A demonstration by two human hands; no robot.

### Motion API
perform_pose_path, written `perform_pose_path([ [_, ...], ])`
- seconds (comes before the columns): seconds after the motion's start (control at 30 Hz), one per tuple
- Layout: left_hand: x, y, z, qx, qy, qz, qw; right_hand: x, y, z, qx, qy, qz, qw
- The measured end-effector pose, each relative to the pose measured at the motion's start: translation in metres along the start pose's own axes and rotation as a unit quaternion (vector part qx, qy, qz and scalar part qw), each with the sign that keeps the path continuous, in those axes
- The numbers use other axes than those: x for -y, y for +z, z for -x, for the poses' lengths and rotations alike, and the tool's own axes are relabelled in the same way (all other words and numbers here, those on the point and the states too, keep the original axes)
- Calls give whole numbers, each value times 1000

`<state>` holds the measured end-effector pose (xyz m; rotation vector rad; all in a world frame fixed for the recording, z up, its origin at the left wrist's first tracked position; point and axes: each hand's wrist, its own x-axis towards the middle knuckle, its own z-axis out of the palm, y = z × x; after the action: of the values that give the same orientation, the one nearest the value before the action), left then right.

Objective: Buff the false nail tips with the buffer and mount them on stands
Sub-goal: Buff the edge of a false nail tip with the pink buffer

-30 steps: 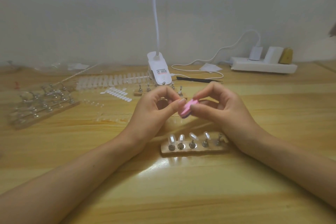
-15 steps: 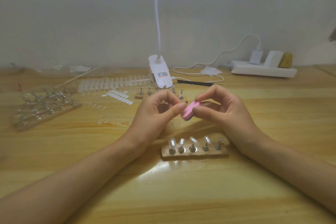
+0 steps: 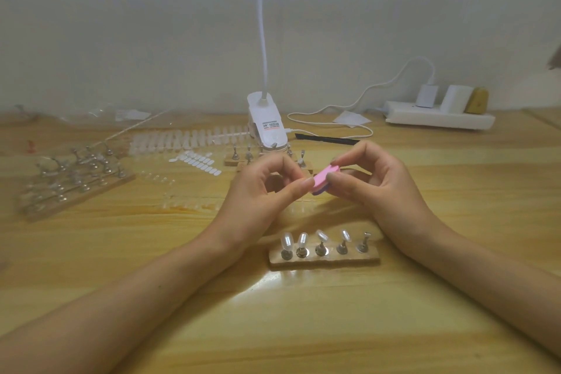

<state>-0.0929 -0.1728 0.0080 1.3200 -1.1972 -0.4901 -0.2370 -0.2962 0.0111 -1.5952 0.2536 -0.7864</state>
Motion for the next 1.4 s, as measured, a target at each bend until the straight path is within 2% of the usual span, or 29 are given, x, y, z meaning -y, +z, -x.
perform_pose_path([
  [0.13, 1, 0, 0, -4, 2, -1, 1000, 2, 0, 2, 1, -9, 0, 1000],
  [0.27, 1, -1, 0, -3, -2, 5, 1000, 1, 3, 4, 49, -2, 34, 998],
  [0.4, 2, -1, 0, 2, -2, 8, 1000, 3, 2, 3, 15, -1, 12, 1000],
  [0.53, 0, 0, 1, 5, 1, 17, 1000, 3, 4, 4, 69, 15, 22, 997],
  [0.67, 1, 0, 0, 0, -1, 21, 1000, 3, 3, 3, 38, -1, 7, 999],
  [0.77, 2, 0, 0, 0, 1, 30, 1000, 1, 3, 4, 88, 24, 20, 996],
  [0.9, 2, 0, 0, 2, -6, 37, 999, 2, 3, 4, 47, 15, 10, 999],
  [1.0, 2, 0, 0, 2, -4, 32, 999, 2, 4, 4, 93, 27, 5, 995],
  [1.1, 1, 0, 1, 3, -3, 31, 1000, 1, 2, 4, 44, 27, 7, 999],
  [1.23, 1, 0, 1, 0, -4, 23, 1000, 0, 2, 4, 95, 43, -10, 994],
  [1.33, 1, 0, 1, -6, 0, 5, 1000, -2, 0, 2, 42, 35, -2, 999],
  [1.4, 1, -1, 0, -6, 2, 1, 1000, -2, 0, 2, 81, 37, -16, 996],
])
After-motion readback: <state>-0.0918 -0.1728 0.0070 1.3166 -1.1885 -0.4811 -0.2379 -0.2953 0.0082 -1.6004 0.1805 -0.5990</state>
